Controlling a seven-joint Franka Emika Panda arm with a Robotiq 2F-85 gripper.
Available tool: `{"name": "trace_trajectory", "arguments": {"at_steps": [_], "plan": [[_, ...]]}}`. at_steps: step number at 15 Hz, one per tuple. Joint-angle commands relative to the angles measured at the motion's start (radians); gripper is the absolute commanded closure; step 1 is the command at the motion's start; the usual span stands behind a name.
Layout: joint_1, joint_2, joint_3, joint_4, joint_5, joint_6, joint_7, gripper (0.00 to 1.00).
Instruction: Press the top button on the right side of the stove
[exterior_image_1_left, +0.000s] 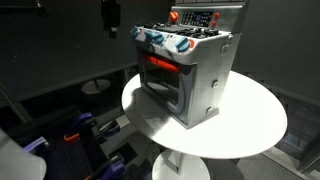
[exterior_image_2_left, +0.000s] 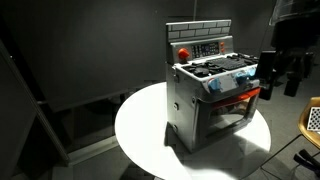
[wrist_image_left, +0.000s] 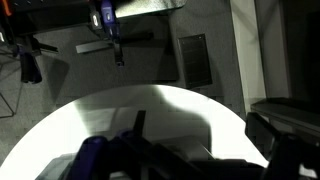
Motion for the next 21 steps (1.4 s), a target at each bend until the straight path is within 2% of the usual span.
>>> {"name": "trace_trajectory", "arguments": {"at_steps": [1, 6, 12, 17, 21], "plan": [[-0.008, -0.018, -0.006, 0.035, -0.015, 0.01, 0.019, 0.0], [-0.035, -0.011, -0.014, 0.124, -0.039, 0.032, 0.044, 0.0], [-0.101, 0.049, -0.027, 0.243, -0.128, 0.094, 0.123, 0.0], [-0.148, 0.136, -0.045, 0.328, -0.23, 0.184, 0.233, 0.0], [-0.159, 0.209, -0.068, 0.383, -0.339, 0.256, 0.355, 0.0]]}}
